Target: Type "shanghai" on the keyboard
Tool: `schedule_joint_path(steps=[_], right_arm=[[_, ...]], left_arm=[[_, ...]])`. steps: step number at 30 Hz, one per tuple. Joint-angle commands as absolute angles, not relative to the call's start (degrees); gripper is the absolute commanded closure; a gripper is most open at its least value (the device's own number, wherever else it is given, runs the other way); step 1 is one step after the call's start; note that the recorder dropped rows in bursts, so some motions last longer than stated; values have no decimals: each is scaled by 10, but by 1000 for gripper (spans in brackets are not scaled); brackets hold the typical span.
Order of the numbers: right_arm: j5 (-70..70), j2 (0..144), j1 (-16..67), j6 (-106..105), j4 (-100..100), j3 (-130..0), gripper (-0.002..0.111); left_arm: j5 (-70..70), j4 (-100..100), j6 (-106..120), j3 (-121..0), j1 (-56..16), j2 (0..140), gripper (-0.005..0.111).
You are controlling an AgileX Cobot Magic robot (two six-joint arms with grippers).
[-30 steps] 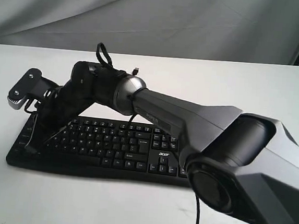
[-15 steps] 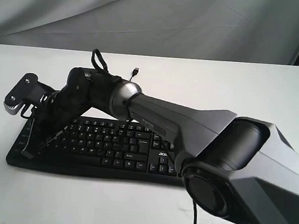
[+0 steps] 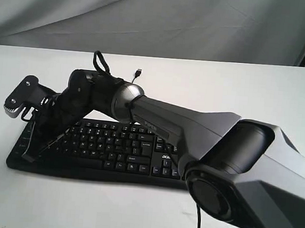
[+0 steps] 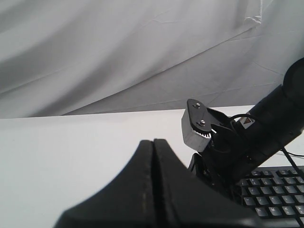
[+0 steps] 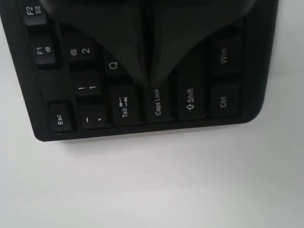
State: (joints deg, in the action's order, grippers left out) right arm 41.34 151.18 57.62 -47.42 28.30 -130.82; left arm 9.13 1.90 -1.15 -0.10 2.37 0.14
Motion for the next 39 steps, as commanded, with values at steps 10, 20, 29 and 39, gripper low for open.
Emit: schedule_joint_path(steps=[10, 20, 29, 39], right_arm=[[450, 1465, 572, -478, 250, -1312, 108], [581, 1449, 531, -455, 240, -1311, 108], [603, 1416, 531, -411, 180, -1311, 108], [535, 1324, 532, -351, 125, -1155, 108]], left_arm=[[88, 19, -13, 0, 20, 0, 107], [88, 19, -13, 0, 20, 0, 107], [88, 19, -13, 0, 20, 0, 107], [88, 19, -13, 0, 20, 0, 107]])
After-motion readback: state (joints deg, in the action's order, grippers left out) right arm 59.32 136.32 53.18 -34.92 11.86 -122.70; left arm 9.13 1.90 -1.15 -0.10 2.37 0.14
